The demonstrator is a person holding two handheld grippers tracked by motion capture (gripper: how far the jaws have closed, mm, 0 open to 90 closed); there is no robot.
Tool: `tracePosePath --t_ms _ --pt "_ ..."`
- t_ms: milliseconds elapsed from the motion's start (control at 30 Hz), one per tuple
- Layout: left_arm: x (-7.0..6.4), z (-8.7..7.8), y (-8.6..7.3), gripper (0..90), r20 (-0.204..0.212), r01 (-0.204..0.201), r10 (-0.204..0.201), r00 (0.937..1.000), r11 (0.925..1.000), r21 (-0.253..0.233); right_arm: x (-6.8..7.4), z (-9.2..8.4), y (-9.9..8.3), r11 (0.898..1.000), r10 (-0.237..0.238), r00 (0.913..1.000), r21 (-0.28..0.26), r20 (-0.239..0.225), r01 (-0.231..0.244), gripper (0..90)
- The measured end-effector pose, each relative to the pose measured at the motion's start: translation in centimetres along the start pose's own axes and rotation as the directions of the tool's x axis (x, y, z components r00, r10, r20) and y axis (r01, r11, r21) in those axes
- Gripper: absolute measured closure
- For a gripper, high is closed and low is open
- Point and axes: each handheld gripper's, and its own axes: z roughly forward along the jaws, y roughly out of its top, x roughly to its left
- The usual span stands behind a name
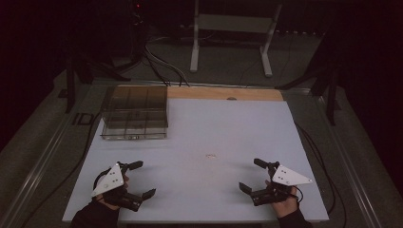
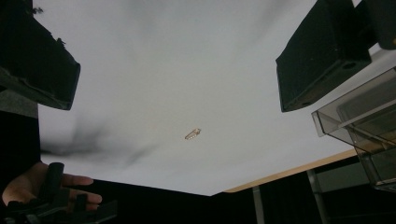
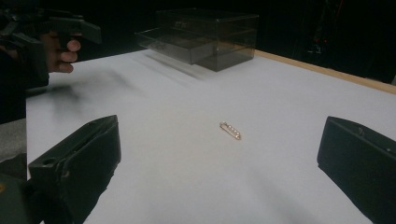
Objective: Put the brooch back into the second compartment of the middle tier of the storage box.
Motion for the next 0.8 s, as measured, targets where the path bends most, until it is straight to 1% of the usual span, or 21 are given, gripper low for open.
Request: tracePosePath --t_ms 100,200,333,367,400,433,500,600,633,700,800 --pt "0.1 0.0 0.0 0.3 0.002 0.003 -0.003 1.0000 0.9999 0.011 -0.2 0.0 0.0 1.000 0.010 0.9999 0.005 0.006 -0.010 0.0" --pt "0.3 -0.1 0.0 0.3 0.001 0.008 -0.008 1.0000 0.9999 0.011 -0.2 0.1 0.0 1.000 0.014 0.9998 0.014 0.012 -0.014 0.0" --pt "0.3 -0.1 0.1 0.3 0.003 0.003 -0.003 1.0000 0.9998 0.020 -0.1 0.2 0.0 1.000 0.009 0.9998 0.014 0.018 -0.009 0.0" --pt "0.3 -0.1 0.2 0.3 0.005 0.001 -0.001 1.0000 0.9998 0.020 -0.2 0.4 -0.1 1.000 0.004 0.9997 0.025 0.023 -0.005 0.0" --pt "0.2 -0.1 0.2 0.3 0.007 0.002 -0.002 1.0000 0.9997 0.025 -0.2 0.4 -0.1 1.000 0.013 0.9997 0.025 0.021 -0.014 0.0" --pt "0.2 -0.1 0.2 0.3 0.007 0.002 -0.002 1.0000 0.9997 0.025 -0.2 0.4 0.0 1.000 0.019 0.9996 0.012 0.022 -0.019 0.0" --pt "0.2 -0.1 0.3 0.3 0.016 0.003 -0.004 0.9999 0.9993 0.038 -0.2 0.4 0.1 1.000 0.023 0.9994 0.002 0.027 -0.023 0.0" --pt "0.2 -0.3 0.5 0.3 0.011 0.010 -0.010 0.9999 0.9996 0.027 -0.4 0.4 0.1 1.000 0.024 0.9991 0.003 0.033 -0.024 0.0" --pt "0.2 -0.3 0.6 0.3 0.011 0.006 -0.006 0.9999 0.9996 0.029 -0.4 0.4 0.1 1.000 0.029 0.9990 0.002 0.033 -0.029 0.0" --pt "0.2 -0.3 0.8 0.3 0.016 0.005 -0.005 0.9999 0.9994 0.035 -0.3 0.5 0.1 1.000 0.019 0.9992 0.007 0.036 -0.019 0.0" --pt "0.3 -0.3 1.1 0.3 0.019 0.020 -0.021 0.9996 0.9994 0.029 -0.2 0.4 0.1 1.000 0.018 0.9991 0.008 0.039 -0.018 0.0"
